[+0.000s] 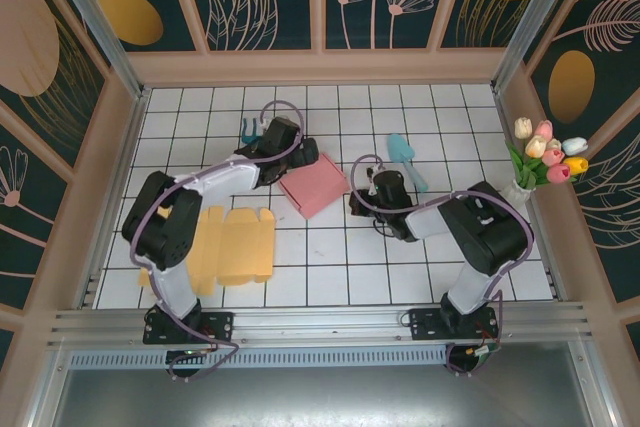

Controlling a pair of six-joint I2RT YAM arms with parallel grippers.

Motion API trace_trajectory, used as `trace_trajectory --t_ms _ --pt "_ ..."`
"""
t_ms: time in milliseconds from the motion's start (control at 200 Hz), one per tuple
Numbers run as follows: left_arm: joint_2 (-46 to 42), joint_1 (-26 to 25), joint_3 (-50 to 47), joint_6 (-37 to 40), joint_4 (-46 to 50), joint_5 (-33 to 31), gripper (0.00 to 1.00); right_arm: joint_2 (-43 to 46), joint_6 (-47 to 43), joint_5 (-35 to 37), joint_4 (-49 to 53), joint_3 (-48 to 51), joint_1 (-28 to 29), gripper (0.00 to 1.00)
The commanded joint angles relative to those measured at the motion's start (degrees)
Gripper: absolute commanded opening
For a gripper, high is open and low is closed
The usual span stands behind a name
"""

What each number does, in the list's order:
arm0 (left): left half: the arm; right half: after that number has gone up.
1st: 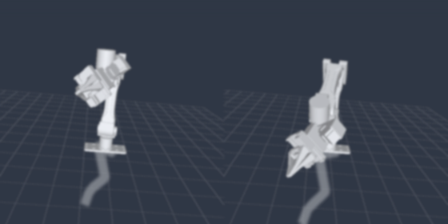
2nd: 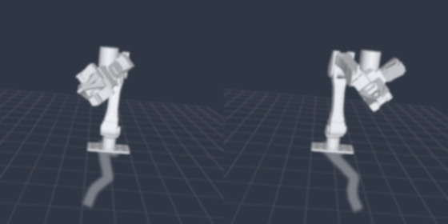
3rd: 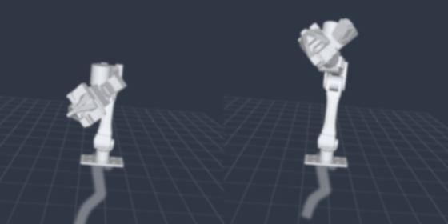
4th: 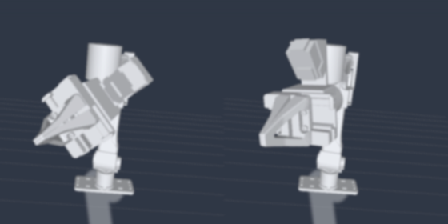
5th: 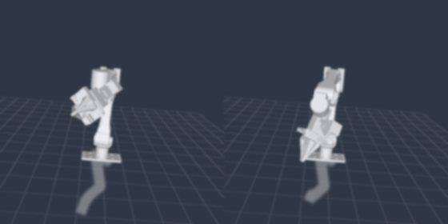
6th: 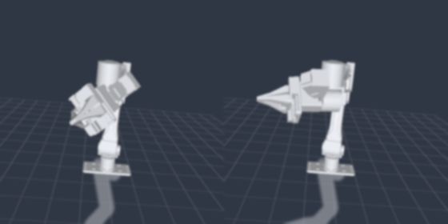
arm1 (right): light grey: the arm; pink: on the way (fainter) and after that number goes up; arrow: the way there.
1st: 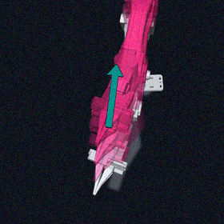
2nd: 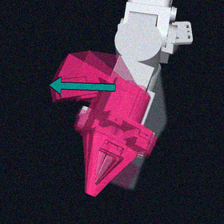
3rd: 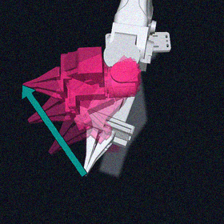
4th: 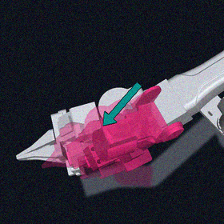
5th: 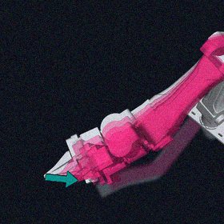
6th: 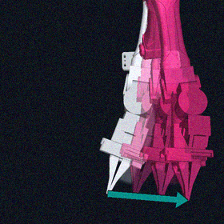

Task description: Fold the paper box

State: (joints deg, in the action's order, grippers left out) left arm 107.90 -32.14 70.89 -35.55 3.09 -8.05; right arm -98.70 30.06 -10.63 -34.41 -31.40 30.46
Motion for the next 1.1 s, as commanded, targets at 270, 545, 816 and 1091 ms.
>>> trace_trajectory --t_ms 270,545,816,1091 --pt "9.3 0.7 2.5 8.5 -9.8 17.4 0.94 -7.6 1.3 -6.1 2.4 -7.2 -2.7 0.0" --pt "10.3 -2.1 -1.1 2.3 -17.0 28.0 0.92 -10.7 0.5 -8.2 2.5 -10.0 -2.8 0.0" --pt "10.6 -6.6 -0.5 -6.2 -18.7 29.6 0.92 -12.3 3.8 -12.2 -2.6 -10.8 -2.8 0.0" --pt "3.3 -5.0 -2.9 -7.7 -8.3 10.3 0.95 -4.1 -0.3 -5.8 4.9 -8.0 -3.3 0.0"
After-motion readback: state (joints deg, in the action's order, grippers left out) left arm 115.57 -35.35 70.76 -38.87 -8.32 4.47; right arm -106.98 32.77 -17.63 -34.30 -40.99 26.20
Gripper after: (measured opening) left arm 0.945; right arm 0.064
